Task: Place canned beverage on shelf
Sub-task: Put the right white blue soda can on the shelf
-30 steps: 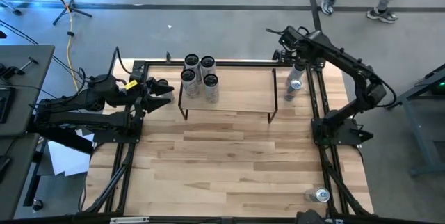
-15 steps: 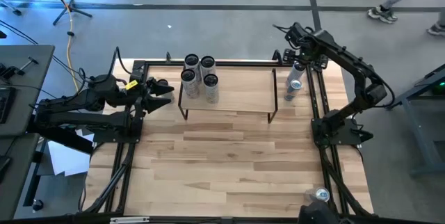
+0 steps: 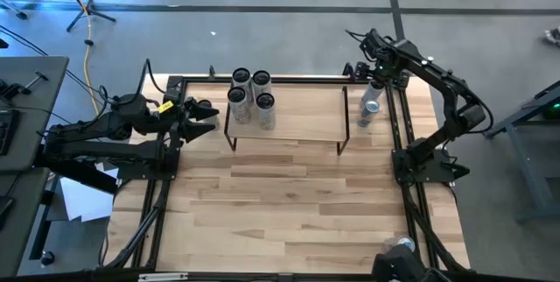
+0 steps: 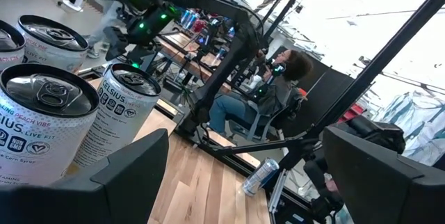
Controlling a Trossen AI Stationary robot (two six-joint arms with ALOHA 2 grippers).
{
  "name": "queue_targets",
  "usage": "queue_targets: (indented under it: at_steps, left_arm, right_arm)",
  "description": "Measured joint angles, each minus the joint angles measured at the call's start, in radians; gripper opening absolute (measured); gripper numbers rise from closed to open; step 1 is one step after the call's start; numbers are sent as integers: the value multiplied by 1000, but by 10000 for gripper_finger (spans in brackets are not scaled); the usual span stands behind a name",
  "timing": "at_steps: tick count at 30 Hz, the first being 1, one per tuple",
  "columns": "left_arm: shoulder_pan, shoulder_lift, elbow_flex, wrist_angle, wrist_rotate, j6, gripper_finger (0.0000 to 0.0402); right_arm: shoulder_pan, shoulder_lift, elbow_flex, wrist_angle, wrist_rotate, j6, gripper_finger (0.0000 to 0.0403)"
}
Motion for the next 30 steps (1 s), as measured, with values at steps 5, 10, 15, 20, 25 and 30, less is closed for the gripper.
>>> queue_targets:
  at_steps: [5, 10, 15, 20, 25, 30]
  left_arm:
    - [0, 0, 0, 0, 0, -2, 351]
    - [0, 0, 0, 0, 0, -2, 351]
    - [0, 0, 0, 0, 0, -2, 351]
    - [0, 0, 0, 0, 0, -2, 351]
    - [0, 0, 0, 0, 0, -2, 351]
    - [0, 0, 0, 0, 0, -1, 351]
  right_arm:
    - [0, 29, 0, -6, -49, -28, 357]
    - [0, 39, 0, -14, -50, -31, 351]
    - [0, 39, 0, -23, -43, -48, 311]
    - [0, 39, 1, -50, -43, -58, 257]
    - [4, 39, 4, -81, -47, -113, 245]
    - [24, 28, 47, -112, -39, -173, 247]
